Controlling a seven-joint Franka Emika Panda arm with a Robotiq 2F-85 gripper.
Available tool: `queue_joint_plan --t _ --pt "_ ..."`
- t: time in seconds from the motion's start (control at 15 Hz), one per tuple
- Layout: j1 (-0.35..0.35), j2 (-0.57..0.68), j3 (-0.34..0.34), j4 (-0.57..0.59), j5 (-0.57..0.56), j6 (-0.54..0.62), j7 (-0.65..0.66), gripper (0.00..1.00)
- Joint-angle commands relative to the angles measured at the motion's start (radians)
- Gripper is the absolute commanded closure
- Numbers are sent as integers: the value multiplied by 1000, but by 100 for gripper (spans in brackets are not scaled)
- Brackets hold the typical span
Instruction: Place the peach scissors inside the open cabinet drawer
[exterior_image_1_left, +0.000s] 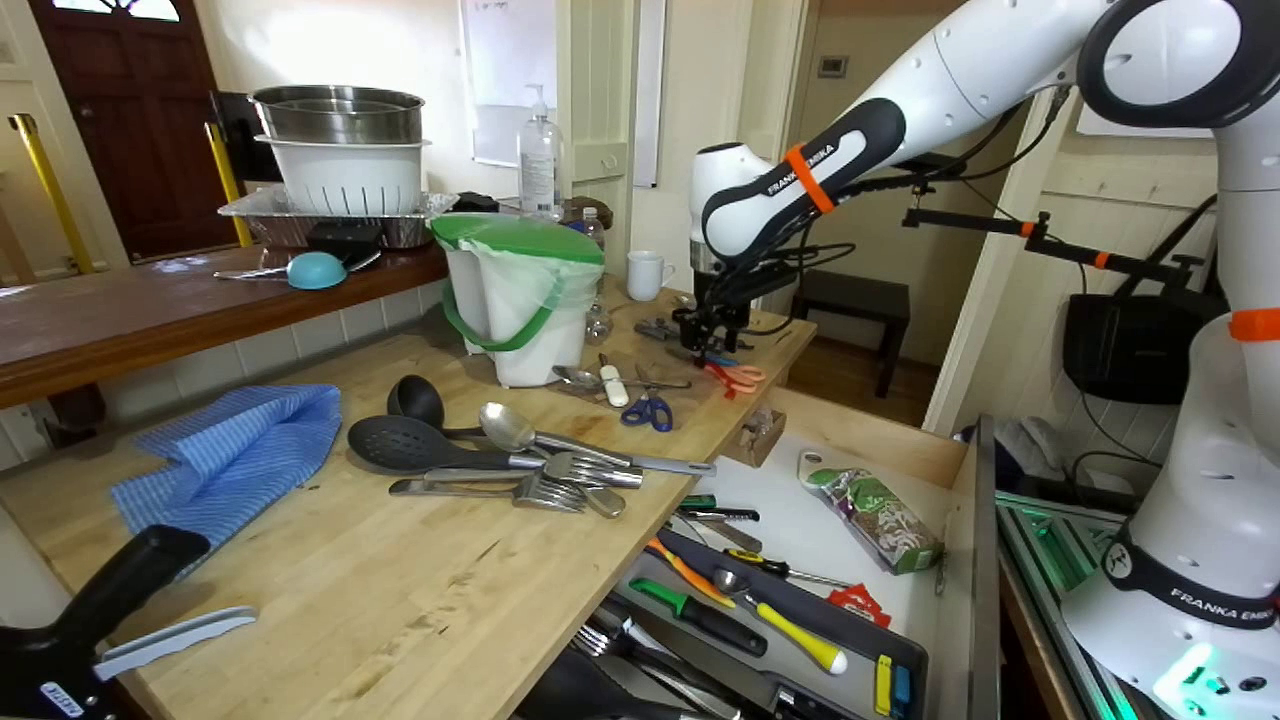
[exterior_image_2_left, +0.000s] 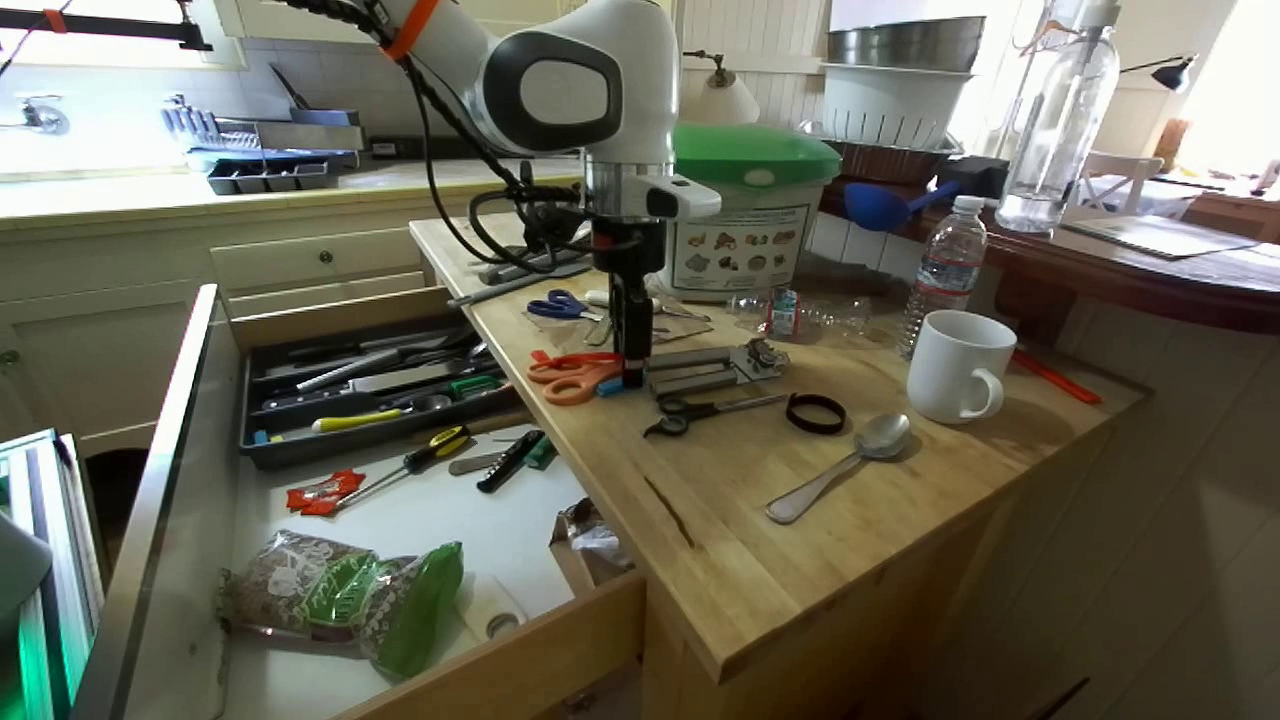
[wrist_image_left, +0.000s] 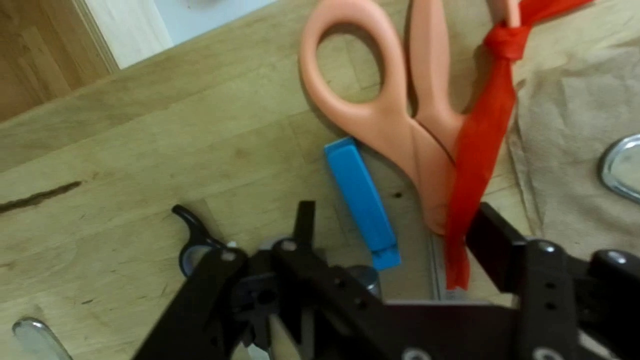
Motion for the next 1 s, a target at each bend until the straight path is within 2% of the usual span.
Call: queue_joint_plan --t 0.0,0.33,0.53,0.73,0.93 --pt "-3 -27 -16 -54 -16 19 35 0" --pt "8 -97 -7 -129 -8 62 15 0" --pt "0 -139 19 -172 17 104 -44 0" --pt "-27 -147 59 -193 110 164 -165 0" --pt "-63 -134 109 -187 264 168 -366 0"
